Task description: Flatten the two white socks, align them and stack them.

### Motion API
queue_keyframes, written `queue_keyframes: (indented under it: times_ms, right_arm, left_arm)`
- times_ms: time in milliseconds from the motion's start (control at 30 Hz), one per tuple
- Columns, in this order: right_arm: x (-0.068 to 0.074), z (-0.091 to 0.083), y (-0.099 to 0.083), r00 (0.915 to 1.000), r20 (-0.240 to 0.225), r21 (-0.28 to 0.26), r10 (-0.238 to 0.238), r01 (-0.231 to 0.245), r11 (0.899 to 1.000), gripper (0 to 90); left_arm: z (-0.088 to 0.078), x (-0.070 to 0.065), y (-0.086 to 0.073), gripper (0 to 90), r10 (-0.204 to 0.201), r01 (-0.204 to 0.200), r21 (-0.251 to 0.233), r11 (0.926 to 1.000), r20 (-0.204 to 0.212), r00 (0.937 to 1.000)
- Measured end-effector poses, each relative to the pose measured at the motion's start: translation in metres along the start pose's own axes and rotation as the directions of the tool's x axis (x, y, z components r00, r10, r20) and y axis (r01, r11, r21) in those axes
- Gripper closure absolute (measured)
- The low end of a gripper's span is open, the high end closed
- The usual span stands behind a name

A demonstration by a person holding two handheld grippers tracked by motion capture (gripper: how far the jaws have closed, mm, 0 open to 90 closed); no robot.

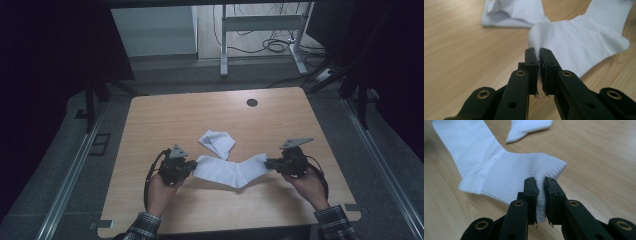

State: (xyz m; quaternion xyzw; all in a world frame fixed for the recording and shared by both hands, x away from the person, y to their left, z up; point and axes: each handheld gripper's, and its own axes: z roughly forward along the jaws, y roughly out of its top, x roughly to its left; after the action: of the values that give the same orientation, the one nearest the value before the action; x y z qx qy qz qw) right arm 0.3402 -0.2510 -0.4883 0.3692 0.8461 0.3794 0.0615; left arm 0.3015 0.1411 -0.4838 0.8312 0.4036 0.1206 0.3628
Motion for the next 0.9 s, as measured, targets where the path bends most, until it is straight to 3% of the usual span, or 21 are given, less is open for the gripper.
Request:
queue_keyframes:
  times_ms: [200, 333, 400, 600, 900]
  right_arm:
    - [0.014, 0.022, -0.001, 0.9985, 0.005, 0.063, -0.055, 0.055, 0.997, 78.6]
    - [0.012, 0.031, -0.005, 0.9984, 0.009, 0.093, -0.056, 0.055, 0.994, 75.2]
    - [0.012, 0.032, -0.006, 0.9981, 0.019, 0.099, -0.058, 0.056, 0.994, 72.4]
    - [0.004, 0.022, -0.005, 0.9972, 0.046, 0.048, -0.059, 0.057, 0.997, 61.7]
    - [-0.021, 0.013, -0.017, 0.9915, 0.128, 0.021, -0.025, 0.022, 1.000, 51.2]
  left_arm:
    - [0.002, 0.004, -0.026, 84.9, -0.031, 0.032, 0.028, 0.9991, -0.006, 0.9995]
    - [0.012, 0.006, -0.038, 84.7, -0.047, 0.047, 0.064, 0.9969, 0.001, 0.9989]
    - [0.016, 0.008, -0.041, 78.6, -0.057, 0.057, 0.067, 0.9961, -0.006, 0.9984]
    - [0.008, 0.014, -0.028, 66.2, -0.084, 0.084, -0.004, 0.9965, -0.013, 0.9964]
    - [0.024, 0.012, 0.008, 61.0, -0.034, 0.034, -0.020, 0.9992, 0.010, 0.9994]
